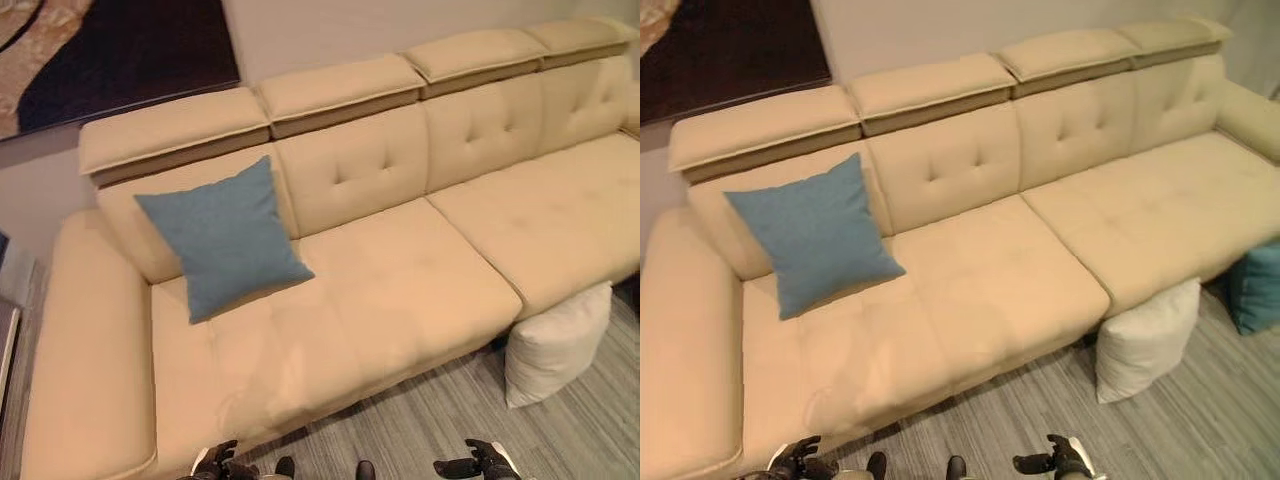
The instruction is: Pick up all the scattered cushions and arrange them neatly on the sofa.
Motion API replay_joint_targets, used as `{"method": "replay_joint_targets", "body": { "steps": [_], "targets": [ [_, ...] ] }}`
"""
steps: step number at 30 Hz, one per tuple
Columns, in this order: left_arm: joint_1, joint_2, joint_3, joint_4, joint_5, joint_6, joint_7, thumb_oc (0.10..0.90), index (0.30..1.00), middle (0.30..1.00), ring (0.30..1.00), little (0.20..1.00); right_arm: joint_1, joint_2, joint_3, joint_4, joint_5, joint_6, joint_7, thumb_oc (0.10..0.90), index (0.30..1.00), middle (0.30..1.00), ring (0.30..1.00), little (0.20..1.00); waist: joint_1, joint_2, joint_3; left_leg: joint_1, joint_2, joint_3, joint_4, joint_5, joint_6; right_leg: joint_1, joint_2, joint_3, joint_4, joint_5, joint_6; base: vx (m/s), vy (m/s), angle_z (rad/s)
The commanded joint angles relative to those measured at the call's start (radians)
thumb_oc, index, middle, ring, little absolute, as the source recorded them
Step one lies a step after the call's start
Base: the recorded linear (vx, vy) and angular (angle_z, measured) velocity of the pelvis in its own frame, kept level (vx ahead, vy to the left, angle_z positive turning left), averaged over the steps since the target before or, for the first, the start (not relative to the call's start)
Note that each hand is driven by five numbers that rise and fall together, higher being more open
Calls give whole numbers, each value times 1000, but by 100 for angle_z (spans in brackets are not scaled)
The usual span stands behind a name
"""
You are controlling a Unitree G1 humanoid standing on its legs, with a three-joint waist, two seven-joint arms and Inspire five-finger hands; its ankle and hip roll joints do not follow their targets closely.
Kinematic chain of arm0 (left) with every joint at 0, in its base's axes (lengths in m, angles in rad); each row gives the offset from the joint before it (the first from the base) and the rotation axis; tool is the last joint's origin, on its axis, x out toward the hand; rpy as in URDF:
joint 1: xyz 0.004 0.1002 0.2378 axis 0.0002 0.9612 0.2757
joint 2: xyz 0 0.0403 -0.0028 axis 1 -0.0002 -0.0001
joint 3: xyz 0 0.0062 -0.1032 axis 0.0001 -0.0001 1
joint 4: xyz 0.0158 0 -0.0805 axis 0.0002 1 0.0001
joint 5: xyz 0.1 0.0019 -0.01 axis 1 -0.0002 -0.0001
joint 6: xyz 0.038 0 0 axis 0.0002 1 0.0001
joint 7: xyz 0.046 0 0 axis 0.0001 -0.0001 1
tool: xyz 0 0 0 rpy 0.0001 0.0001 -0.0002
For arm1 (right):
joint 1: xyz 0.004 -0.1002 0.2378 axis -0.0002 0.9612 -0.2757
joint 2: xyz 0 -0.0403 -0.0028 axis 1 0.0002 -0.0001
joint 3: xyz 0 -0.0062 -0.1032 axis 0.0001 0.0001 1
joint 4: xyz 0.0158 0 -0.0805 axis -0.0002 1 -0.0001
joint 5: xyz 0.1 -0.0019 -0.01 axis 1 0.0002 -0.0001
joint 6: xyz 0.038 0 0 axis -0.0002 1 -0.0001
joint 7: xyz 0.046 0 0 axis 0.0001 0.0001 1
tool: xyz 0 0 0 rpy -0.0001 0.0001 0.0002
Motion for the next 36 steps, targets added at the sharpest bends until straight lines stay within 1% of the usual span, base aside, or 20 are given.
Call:
{"method": "replay_joint_targets", "body": {
  "steps": [1, 3, 5, 6, 8, 11, 12, 13, 14, 15, 16, 17, 20, 23, 24, 25, 27, 30, 33, 36],
  "targets": [
    [-70, 17, 11, -21, -3, -25, 1, 800, 900, 900, 900, 900, -28, -6, 11, 17, 11, -13, -34, 800, 900, 900, 900, 900, 16, -51, 19, -30, -112, -24, 110, -173, 34, 8, -11, -18, -54, 29, 117, -98, 127, -98],
    [-80, 14, 3, -33, -2, -27, 4, 800, 900, 900, 900, 900, -27, -7, 12, 9, 10, -12, -36, 800, 900, 900, 900, 900, 5, -37, 24, -15, -111, -40, 85, -179, 45, -28, -4, 13, -40, 43, 129, -121, 162, -68],
    [-88, 13, -5, -38, 2, -26, 6, 800, 900, 900, 900, 900, -29, -5, 9, 6, 11, -11, -38, 800, 900, 900, 900, 900, -5, -35, 27, -13, -110, -35, 74, -177, 50, -54, -5, 28, -30, 58, 139, -155, 181, -75],
    [-98, 19, -17, -44, 12, -27, 10, 800, 900, 900, 900, 900, -38, 2, 13, -2, 16, -7, -40, 800, 900, 900, 900, 900, -19, -39, 43, -23, -117, -20, 68, -172, 57, -103, -12, 46, -26, 90, 162, -207, 193, -84],
    [-106, 25, -27, -44, 31, -29, 12, 800, 900, 900, 900, 900, -38, 15, 20, -13, 18, -7, -40, 800, 900, 900, 900, 900, -25, -47, 48, -35, -118, 20, 49, -166, 65, -138, -17, 68, -44, 125, 185, -206, 199, -75],
    [-117, 37, -32, -33, 51, -24, 16, 800, 900, 900, 900, 900, -40, 30, 18, -15, 17, -5, -45, 800, 900, 900, 900, 900, -32, -57, 59, -58, -111, 82, 28, -151, 72, -182, -24, 64, -62, 155, 209, -177, 128, -123],
    [-120, 44, -32, -33, 55, -23, 18, 800, 900, 900, 900, 900, -39, 32, 19, -17, 13, -3, -47, 800, 900, 900, 900, 900, -23, -53, 70, -63, -97, 108, 26, -149, 73, -187, -29, 25, -58, 144, 202, -153, 48, -68],
    [-121, 45, -31, -33, 55, -23, 18, 800, 900, 900, 900, 900, -39, 32, 19, -17, 13, -3, -47, 800, 900, 900, 900, 900, -24, -55, 68, -65, -99, 107, 24, -145, 73, -189, -31, 24, -58, 145, 203, -224, 69, -90],
    [-114, 51, -26, -26, 65, -19, 14, 800, 900, 900, 900, 900, -29, 31, 24, -13, -4, -2, -48, 800, 900, 900, 900, 900, 0, -38, 76, -75, -68, 155, 7, -127, 70, -184, -79, -159, -18, 94, 178, -210, 86, -78],
    [-105, 52, -20, -19, 71, -15, 11, 800, 900, 900, 900, 900, -21, 29, 26, -9, -12, -2, -46, 800, 900, 900, 900, 900, 13, -31, 77, -71, -54, 178, -1, -120, 69, -159, -94, -226, 7, 65, 166, -209, 87, -102],
    [-105, 53, -20, -19, 71, -15, 11, 800, 900, 900, 900, 900, -22, 29, 26, -9, -12, -2, -46, 800, 900, 900, 900, 900, 11, -32, 75, -73, -56, 177, -2, -117, 70, -161, -96, -226, 7, 66, 166, -136, 71, -106],
    [-88, 59, -5, -12, 79, -11, 9, 800, 900, 900, 900, 900, -12, 24, 21, -4, -17, -4, -47, 800, 900, 900, 900, 900, 25, -28, 71, -54, -38, 210, -15, -113, 75, -122, -104, -270, 66, 30, 151, -108, 43, -131],
    [-73, 64, 11, -6, 78, -10, 7, 800, 900, 900, 900, 900, -4, 18, 14, 4, -20, -5, -47, 800, 900, 900, 900, 900, 57, -24, 54, -49, -22, 264, -12, -111, 80, -57, -120, -314, 110, -11, 149, -115, -4, -103],
    [-72, 71, 20, -11, 73, -10, 7, 800, 900, 900, 900, 900, -13, 15, 10, -4, -16, -3, -50, 800, 900, 900, 900, 900, 99, -28, 31, -76, -6, 327, 2, -108, 74, 4, -144, -384, 94, -29, 155, -83, -70, -103],
    [-72, 71, 20, -12, 73, -10, 7, 800, 900, 900, 900, 900, -13, 15, 9, -4, -16, -3, -50, 800, 900, 900, 900, 900, 101, -28, 32, -74, -6, 329, 2, -109, 74, 5, -144, -383, 93, -28, 155, -31, -117, -52],
    [-69, 67, 20, -23, 66, -13, 9, 800, 900, 900, 900, 900, -19, 15, 11, -14, -10, -3, -55, 800, 900, 900, 900, 900, 109, -31, 27, -72, 1, 356, 0, -109, 71, 16, -142, -395, 65, -31, 158, 11, -141, -61],
    [-74, 61, 14, -27, 60, -14, 15, 800, 900, 900, 900, 900, -26, 12, 15, -17, -4, -1, -61, 800, 900, 900, 900, 900, 101, -28, 30, -63, 14, 363, 7, -107, 62, 20, -122, -367, 47, -38, 153, 28, -210, -73],
    [-86, 47, -4, -35, 55, -16, 19, 800, 900, 900, 900, 900, -23, 6, 10, -23, 12, -6, -70, 800, 900, 900, 900, 900, 73, -19, 30, -55, 30, 356, 10, -103, 47, 19, -91, -330, 15, -38, 134, 56, -201, -52],
    [-100, 30, -35, -46, 58, -15, 18, 800, 900, 900, 900, 900, -15, -2, -6, -20, 34, -15, -84, 800, 900, 900, 900, 900, 45, -17, 51, -65, 52, 351, 85, -118, 29, 36, -65, -315, -10, -47, 110, 46, -171, 4],
    [-103, 22, -44, -49, 54, -14, 20, 800, 900, 900, 900, 900, -13, -3, -10, -16, 45, -19, -93, 800, 900, 900, 900, 900, 42, -20, 63, -77, 53, 324, 139, -131, 26, 44, -50, -298, -17, -50, 99, 70, -125, -8]
  ]
}}
